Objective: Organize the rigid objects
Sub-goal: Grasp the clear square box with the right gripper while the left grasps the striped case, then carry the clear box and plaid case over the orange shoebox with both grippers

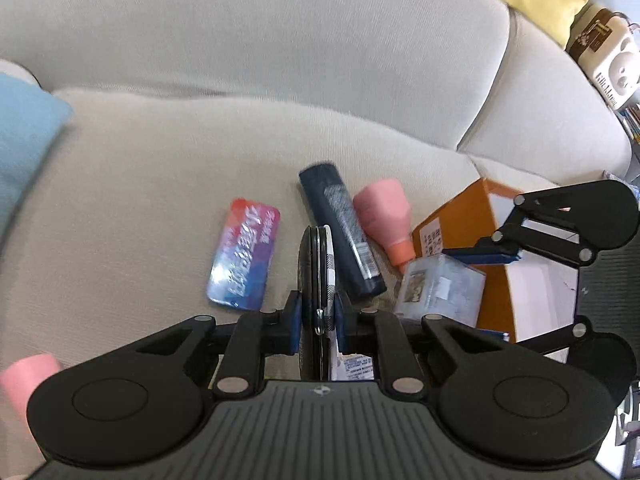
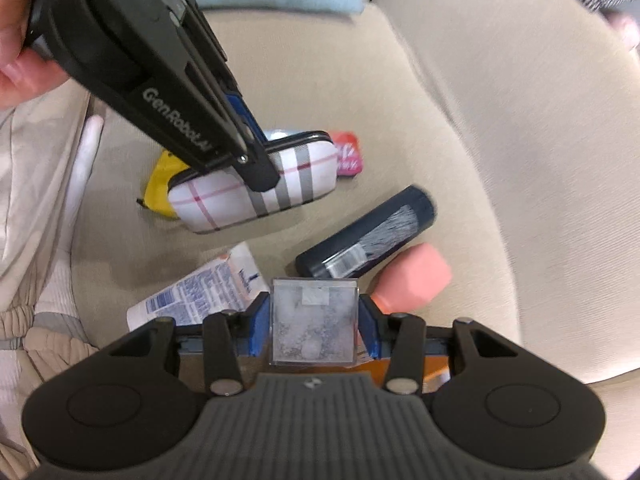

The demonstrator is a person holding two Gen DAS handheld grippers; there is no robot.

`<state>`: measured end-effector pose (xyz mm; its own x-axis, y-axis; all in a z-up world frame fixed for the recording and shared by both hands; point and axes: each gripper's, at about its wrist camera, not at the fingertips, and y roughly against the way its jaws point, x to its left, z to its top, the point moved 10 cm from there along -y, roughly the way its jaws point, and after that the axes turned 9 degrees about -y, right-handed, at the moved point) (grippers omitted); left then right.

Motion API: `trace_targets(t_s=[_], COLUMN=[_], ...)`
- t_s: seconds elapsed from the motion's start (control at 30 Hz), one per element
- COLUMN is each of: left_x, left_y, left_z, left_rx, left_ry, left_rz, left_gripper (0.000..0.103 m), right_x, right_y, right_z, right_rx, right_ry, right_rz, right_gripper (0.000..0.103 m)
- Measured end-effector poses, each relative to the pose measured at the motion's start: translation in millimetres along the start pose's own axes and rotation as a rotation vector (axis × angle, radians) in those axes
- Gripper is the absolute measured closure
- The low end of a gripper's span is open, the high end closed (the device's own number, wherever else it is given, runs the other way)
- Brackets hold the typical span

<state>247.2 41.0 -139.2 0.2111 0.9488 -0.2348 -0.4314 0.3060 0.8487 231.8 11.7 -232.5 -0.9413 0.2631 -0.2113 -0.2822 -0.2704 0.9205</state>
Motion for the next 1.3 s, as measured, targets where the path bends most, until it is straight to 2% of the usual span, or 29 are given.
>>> trace_targets(t_s=[0.13, 0.4, 0.53, 0.7, 0.83, 0.93, 1.1, 1.3], left_x=[-12, -81, -128, -171, -190, -186, -175, -155], left_y=[27, 67, 64, 34, -2, -6, -11, -7], left_z=[8, 31, 37, 40, 41, 39, 39, 40], left_rx=[-0.046, -0.102, -0.092, -0.03, 0.023, 0.036, 0.068, 0.089], left_ry=[-0.014, -0.099, -0.166, -0.201, -0.213, -0.229, -0.265, -0.226], left_rz=[-0.023, -0.173, -0.243, -0.288, -0.258, -0.233, -0.177, -0.157], left_gripper=[0.085, 0.085, 0.085, 0.085, 0.085, 0.085, 0.085, 0.085], right_x=[-1, -15, -26, -37, -48, -50, -43, -29], right_y=[27, 89, 106, 112, 108, 100, 71, 49], right_z=[2, -29, -62, -112, -145, -158, -158, -140], right_rx=[-0.047, -0.092, -0.068, -0.017, -0.004, -0.013, -0.02, -0.05], right_ry=[-0.01, -0.052, -0.077, -0.127, -0.193, -0.207, -0.159, -0.018], right_rz=[-0.019, -0.033, -0.068, -0.096, -0.101, -0.085, -0.038, -0.001], right_gripper=[0.056, 0.056, 0.056, 0.056, 0.056, 0.056, 0.056, 0.056])
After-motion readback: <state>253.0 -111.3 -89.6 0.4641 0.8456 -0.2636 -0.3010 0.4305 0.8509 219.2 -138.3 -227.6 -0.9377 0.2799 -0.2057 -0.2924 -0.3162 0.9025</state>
